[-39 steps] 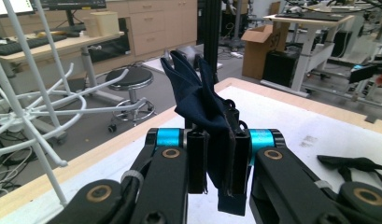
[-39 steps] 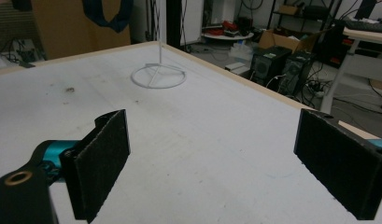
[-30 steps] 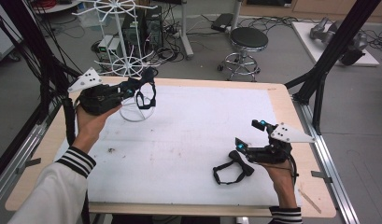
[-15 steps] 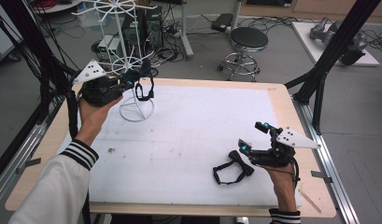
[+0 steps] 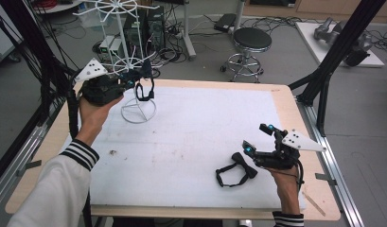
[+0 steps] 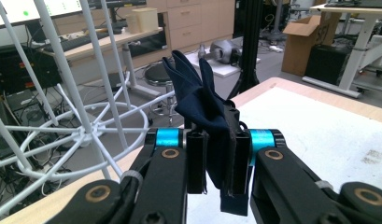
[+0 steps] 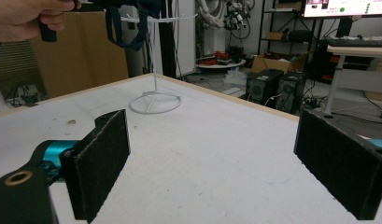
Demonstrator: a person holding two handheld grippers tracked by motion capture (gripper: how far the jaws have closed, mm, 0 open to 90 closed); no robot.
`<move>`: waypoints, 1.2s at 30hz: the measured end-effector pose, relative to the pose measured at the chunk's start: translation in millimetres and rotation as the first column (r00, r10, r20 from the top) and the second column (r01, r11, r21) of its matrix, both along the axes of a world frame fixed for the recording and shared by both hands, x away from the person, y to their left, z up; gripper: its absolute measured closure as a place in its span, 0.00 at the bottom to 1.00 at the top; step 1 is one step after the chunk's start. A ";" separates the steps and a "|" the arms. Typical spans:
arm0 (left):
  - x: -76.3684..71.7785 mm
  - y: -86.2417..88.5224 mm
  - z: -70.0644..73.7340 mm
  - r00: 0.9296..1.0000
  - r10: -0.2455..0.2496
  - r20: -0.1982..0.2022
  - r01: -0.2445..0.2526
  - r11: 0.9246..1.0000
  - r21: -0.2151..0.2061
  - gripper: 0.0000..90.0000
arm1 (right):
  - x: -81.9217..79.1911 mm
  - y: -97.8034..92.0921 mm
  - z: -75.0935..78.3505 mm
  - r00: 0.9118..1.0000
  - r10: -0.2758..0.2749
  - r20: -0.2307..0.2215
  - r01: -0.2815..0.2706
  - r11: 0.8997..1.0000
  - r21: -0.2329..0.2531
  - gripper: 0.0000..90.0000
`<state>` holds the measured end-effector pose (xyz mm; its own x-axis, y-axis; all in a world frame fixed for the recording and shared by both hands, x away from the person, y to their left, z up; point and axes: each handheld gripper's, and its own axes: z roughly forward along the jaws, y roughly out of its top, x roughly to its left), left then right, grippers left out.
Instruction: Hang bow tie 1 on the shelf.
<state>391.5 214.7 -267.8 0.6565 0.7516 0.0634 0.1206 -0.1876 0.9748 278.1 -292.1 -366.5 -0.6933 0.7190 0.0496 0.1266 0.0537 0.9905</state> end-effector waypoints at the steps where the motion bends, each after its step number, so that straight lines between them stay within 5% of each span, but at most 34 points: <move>1: 0.3 -0.7 1.6 1.000 0.001 -0.002 -0.001 1.000 0.001 0.91 | 0.0 0.1 -0.1 1.000 0.000 0.001 0.000 1.000 0.000 0.11; 18: 11.7 -1.2 18.9 0.996 0.022 -0.083 -0.015 0.996 0.086 0.90 | 0.9 0.2 -2.4 1.000 0.000 -0.002 0.000 1.000 0.002 0.11; 36: 19.2 -7.2 15.2 0.993 0.074 -0.097 -0.059 0.987 0.152 0.89 | 0.4 1.5 -2.4 1.000 0.000 -0.007 0.000 1.000 -0.001 0.11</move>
